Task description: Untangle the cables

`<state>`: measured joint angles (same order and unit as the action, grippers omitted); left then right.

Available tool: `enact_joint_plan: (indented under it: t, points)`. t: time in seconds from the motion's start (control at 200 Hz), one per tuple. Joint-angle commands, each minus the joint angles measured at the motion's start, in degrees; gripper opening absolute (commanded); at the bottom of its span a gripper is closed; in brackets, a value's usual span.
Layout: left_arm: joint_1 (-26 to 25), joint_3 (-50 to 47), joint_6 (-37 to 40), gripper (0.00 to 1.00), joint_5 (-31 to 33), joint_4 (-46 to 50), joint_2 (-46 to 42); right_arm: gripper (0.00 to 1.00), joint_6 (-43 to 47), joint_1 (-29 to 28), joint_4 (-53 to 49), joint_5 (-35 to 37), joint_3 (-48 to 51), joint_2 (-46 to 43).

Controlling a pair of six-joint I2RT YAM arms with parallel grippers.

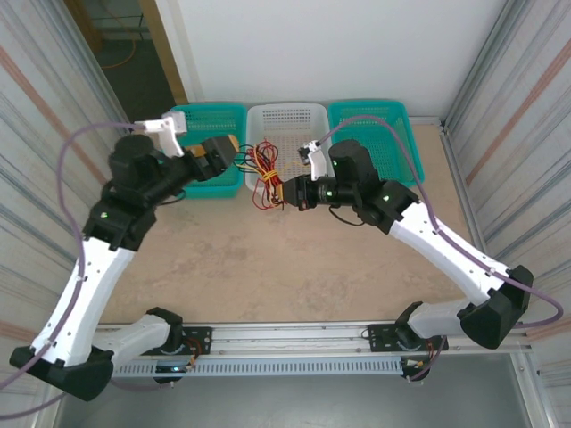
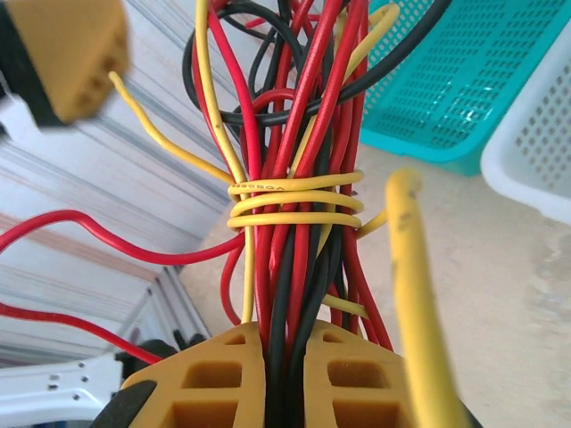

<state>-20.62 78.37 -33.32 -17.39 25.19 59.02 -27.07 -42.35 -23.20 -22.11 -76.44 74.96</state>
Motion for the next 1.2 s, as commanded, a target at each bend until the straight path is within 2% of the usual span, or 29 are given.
enact_joint_plan:
  t: [0.0, 0.075, 0.17, 0.341, 0.481, 0.686, 0.872, 0.992, 1.198]
  points:
    - [4.1, 2.9, 13.4, 0.99, -16.9, 11.8, 2.1, 0.0, 10.2, 0.1, -9.8, 0.7, -4.6, -1.4]
    - [3.8, 2.4, 14.7, 0.99, -24.1, 11.9, 4.5, 0.0, 12.0, 0.1, -11.5, 0.1, -5.4, -1.4]
    - [1.5, -0.6, 12.0, 0.99, -27.8, 7.7, 6.4, 0.0, 13.2, -0.5, -12.2, -0.3, -5.8, -1.3]
    - [0.4, -7.4, 6.1, 0.99, -31.3, -4.0, 7.0, 0.0, 13.8, -1.9, -11.9, -0.3, -5.7, -1.5]
    - [0.5, -8.7, 6.7, 0.99, -31.0, -2.4, 9.4, 0.0, 14.3, -3.2, -11.4, 0.3, -5.5, -1.2]
    - [0.3, -12.9, 1.4, 0.99, -34.3, -10.3, 9.2, 0.0, 14.5, -4.3, -11.0, 0.4, -5.4, -0.5]
    - [0.5, -14.1, 0.5, 0.99, -36.0, -11.9, 7.9, 0.0, 14.4, -4.4, -10.1, 0.1, -5.2, -0.9]
    - [0.5, -14.8, -0.5, 0.99, -39.6, -13.5, 8.8, 0.0, 14.4, -4.7, -9.8, -0.8, -5.3, -0.7]
    - [0.3, -16.0, -1.1, 0.7, -43.3, -16.1, 9.8, 0.0, 14.4, -4.9, -9.8, -1.4, -5.4, -0.3]
